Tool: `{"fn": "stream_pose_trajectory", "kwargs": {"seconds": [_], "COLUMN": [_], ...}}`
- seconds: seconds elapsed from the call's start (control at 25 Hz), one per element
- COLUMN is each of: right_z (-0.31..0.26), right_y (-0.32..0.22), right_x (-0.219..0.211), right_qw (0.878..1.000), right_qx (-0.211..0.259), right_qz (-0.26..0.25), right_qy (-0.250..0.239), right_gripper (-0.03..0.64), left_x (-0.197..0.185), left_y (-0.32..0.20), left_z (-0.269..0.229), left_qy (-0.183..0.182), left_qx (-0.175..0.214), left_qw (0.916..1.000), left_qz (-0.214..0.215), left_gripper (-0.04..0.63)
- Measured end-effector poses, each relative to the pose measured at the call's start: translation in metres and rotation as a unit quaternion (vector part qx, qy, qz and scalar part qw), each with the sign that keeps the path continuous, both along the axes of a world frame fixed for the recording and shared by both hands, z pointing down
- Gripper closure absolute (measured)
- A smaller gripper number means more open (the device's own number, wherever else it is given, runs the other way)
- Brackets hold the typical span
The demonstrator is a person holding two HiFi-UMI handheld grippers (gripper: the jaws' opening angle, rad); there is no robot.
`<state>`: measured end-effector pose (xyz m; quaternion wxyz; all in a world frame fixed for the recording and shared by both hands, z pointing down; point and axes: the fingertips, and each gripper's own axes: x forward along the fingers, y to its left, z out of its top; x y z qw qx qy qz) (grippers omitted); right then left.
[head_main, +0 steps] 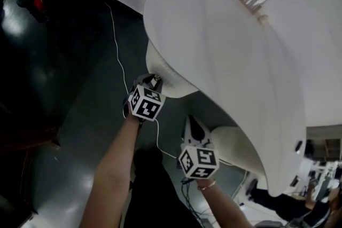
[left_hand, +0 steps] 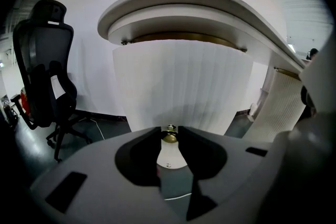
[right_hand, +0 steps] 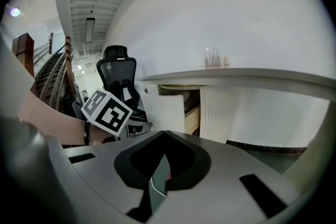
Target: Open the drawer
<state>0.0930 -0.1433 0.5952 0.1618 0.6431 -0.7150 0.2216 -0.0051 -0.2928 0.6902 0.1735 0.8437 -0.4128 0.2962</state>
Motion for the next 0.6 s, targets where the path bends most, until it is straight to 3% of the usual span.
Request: {"fn": "stream_pose_trajectory", "kwargs": {"seconds": [0.6], "right_z": [-0.027], "right_y": [0.017], "right_x": [-0.026], "right_qw": [0.999], "right_qx": [0.023], "right_qz": [-0.030], "right_qy": [-0.007], "right_gripper": [0.614], "left_x": [-0.060], "left_y": [0.055], "left_z": [0.008], "left_qy": [-0.017], "left_qx": [-0.031], "left_qw": [0.9983], "left_qz": [-0.047], "left_gripper": [0.494]}}
